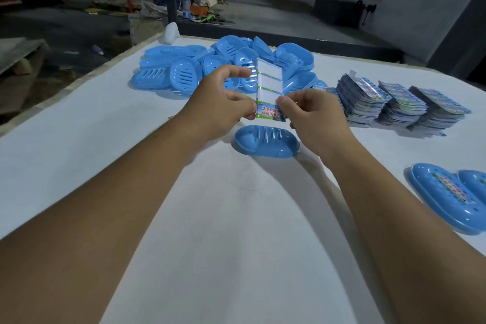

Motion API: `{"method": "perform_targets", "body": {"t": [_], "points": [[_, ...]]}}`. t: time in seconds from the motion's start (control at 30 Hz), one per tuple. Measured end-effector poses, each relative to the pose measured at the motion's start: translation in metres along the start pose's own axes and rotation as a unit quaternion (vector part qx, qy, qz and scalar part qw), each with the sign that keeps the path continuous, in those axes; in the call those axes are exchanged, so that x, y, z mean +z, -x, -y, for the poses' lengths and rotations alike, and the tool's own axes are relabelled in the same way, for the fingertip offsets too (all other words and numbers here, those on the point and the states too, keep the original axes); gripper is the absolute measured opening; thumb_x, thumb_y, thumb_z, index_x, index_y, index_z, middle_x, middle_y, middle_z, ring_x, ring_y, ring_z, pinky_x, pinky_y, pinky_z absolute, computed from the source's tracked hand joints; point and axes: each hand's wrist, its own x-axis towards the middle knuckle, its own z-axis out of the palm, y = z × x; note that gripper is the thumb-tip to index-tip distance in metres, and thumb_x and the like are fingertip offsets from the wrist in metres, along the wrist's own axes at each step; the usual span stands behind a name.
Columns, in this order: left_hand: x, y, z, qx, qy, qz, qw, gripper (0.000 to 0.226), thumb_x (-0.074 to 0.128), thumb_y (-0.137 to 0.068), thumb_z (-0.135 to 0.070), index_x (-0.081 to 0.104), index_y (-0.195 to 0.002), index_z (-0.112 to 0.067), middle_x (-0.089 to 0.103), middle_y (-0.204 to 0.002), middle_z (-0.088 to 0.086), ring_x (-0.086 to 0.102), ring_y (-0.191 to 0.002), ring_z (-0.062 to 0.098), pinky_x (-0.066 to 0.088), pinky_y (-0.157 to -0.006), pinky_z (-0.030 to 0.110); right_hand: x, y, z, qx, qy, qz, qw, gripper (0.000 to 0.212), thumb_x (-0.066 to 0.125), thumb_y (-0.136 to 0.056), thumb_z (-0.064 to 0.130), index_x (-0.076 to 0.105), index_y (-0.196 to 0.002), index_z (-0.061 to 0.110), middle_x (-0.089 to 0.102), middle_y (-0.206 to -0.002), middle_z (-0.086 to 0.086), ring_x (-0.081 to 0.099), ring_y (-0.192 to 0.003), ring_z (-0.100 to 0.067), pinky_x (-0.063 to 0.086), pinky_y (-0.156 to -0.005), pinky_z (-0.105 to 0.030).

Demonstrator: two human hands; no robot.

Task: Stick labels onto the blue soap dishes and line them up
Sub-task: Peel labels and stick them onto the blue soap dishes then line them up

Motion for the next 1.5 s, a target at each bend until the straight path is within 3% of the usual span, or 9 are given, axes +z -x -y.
{"method": "perform_targets", "body": {"t": [0.17,0.27,0.4,0.6,0.73,0.93,1.17,1.3,1.5], "points": [[0.001,0.002,-0.002,0.011,0.004,-0.025,1.0,0.042,0.075,-0.085,-0.011,0.055,-0.11,-0.039,0.078,-0.078,-0.008,0.074,-0.081,0.004,0.053,-0.095,0.037,0.0,0.003,0.004,-0.032,-0.012,0.007,0.999,0.022,0.08,-0.083,0.034,0.07,-0.072,0.017,0.072,-0.068,0.001,0.054,-0.057,-0.006,0.046,-0.058,-0.027],[0.001,0.004,-0.003,0.021,0.011,-0.029,0.999,0.042,0.074,-0.086,-0.011,0.055,-0.114,-0.036,0.078,-0.078,-0.006,0.074,-0.081,0.006,0.053,-0.091,0.033,0.002,0.009,0.009,-0.056,-0.03,0.049,0.997,0.022,0.076,-0.086,0.032,0.074,-0.071,0.017,0.061,-0.057,-0.003,0.042,-0.05,-0.007,0.035,-0.049,-0.02],[0.003,0.005,-0.003,0.031,0.008,-0.016,0.999,0.043,0.073,-0.088,-0.008,0.055,-0.12,-0.029,0.078,-0.079,-0.006,0.074,-0.079,0.006,0.05,-0.08,0.025,0.002,0.016,0.016,-0.078,-0.035,0.085,0.993,0.02,0.074,-0.088,0.042,0.078,-0.069,0.035,0.064,-0.072,-0.022,0.041,-0.056,-0.014,0.033,-0.053,-0.028],[0.005,0.005,-0.002,0.034,-0.004,-0.014,0.999,0.041,0.073,-0.087,-0.008,0.055,-0.118,-0.029,0.078,-0.077,-0.008,0.074,-0.077,0.004,0.048,-0.075,0.022,0.001,0.016,0.017,-0.067,-0.032,0.086,0.993,0.025,0.072,-0.09,0.036,0.078,-0.066,0.035,0.074,-0.068,0.008,0.057,-0.056,0.002,0.043,-0.056,-0.016],[0.004,0.003,-0.001,0.019,-0.013,-0.03,0.999,0.039,0.075,-0.085,-0.012,0.056,-0.112,-0.033,0.077,-0.076,-0.009,0.073,-0.076,0.005,0.053,-0.079,0.03,-0.001,0.014,0.015,-0.035,-0.036,0.079,0.996,0.022,0.07,-0.09,0.03,0.08,-0.073,0.021,0.075,-0.071,0.0,0.053,-0.059,-0.013,0.043,-0.058,-0.03],[0.0,0.0,0.001,-0.038,-0.05,-0.067,0.996,0.044,0.072,-0.078,-0.009,0.055,-0.11,-0.033,0.076,-0.074,-0.005,0.071,-0.079,0.012,0.055,-0.074,0.032,-0.001,0.009,0.01,-0.012,-0.018,0.068,0.997,0.028,0.069,-0.091,0.029,0.078,-0.07,0.012,0.072,-0.076,-0.018,0.051,-0.06,-0.019,0.044,-0.063,-0.032],[-0.005,-0.001,0.004,-0.077,-0.105,-0.081,0.988,0.04,0.059,-0.082,-0.012,0.051,-0.114,-0.033,0.07,-0.103,0.005,0.066,-0.087,0.023,0.054,-0.07,0.041,-0.002,0.006,0.006,0.024,-0.012,0.068,0.997,0.026,0.07,-0.088,0.031,0.077,-0.068,0.017,0.074,-0.075,-0.011,0.05,-0.06,-0.017,0.043,-0.059,-0.032],[-0.011,-0.002,0.004,-0.088,-0.154,-0.083,0.981,0.039,0.051,-0.083,-0.01,0.047,-0.117,-0.029,0.059,-0.09,0.001,0.054,-0.069,0.015,0.037,-0.053,0.03,-0.002,0.005,0.007,0.042,-0.011,0.07,0.997,0.023,0.07,-0.086,0.032,0.078,-0.07,0.018,0.073,-0.076,-0.014,0.049,-0.06,-0.017,0.043,-0.059,-0.033],[-0.02,-0.003,0.002,-0.102,-0.214,-0.093,0.967,0.032,0.051,-0.088,-0.009,0.042,-0.115,-0.024,0.049,-0.088,-0.003,0.048,-0.069,0.012,0.031,-0.052,0.03,-0.002,0.005,0.008,0.075,-0.023,0.073,0.994,0.022,0.073,-0.084,0.032,0.078,-0.071,0.014,0.073,-0.067,0.001,0.051,-0.054,-0.005,0.045,-0.054,-0.025]]}}
